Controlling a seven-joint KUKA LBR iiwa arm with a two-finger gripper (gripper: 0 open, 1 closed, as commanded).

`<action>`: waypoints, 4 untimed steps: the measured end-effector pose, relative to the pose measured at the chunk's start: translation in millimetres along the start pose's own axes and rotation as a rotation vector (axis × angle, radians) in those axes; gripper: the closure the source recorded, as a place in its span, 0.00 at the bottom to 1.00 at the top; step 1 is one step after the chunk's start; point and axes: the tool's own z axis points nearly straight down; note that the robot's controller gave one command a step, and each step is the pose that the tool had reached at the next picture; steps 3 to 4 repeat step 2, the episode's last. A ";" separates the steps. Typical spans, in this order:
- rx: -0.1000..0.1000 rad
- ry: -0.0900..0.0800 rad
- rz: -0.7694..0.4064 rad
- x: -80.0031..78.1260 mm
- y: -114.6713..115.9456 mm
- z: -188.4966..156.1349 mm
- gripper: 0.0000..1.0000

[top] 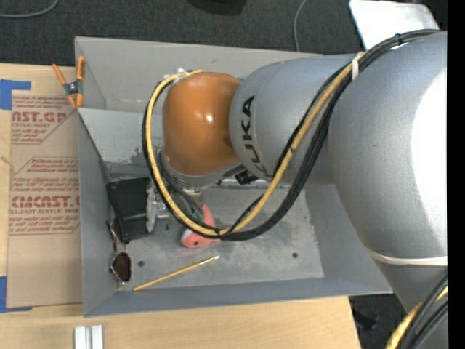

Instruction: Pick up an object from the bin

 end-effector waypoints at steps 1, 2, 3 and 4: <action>0.003 0.010 0.000 1.8 -0.2 -29.7 1.00; 0.001 0.005 -0.001 -0.1 0.9 -71.3 1.00; 0.001 0.005 -0.001 -0.1 0.9 -71.3 1.00; 0.001 0.005 -0.001 -0.1 0.9 -71.3 1.00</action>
Offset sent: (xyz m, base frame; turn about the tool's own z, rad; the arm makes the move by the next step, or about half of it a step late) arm -0.0014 -0.0003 0.0795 -0.0003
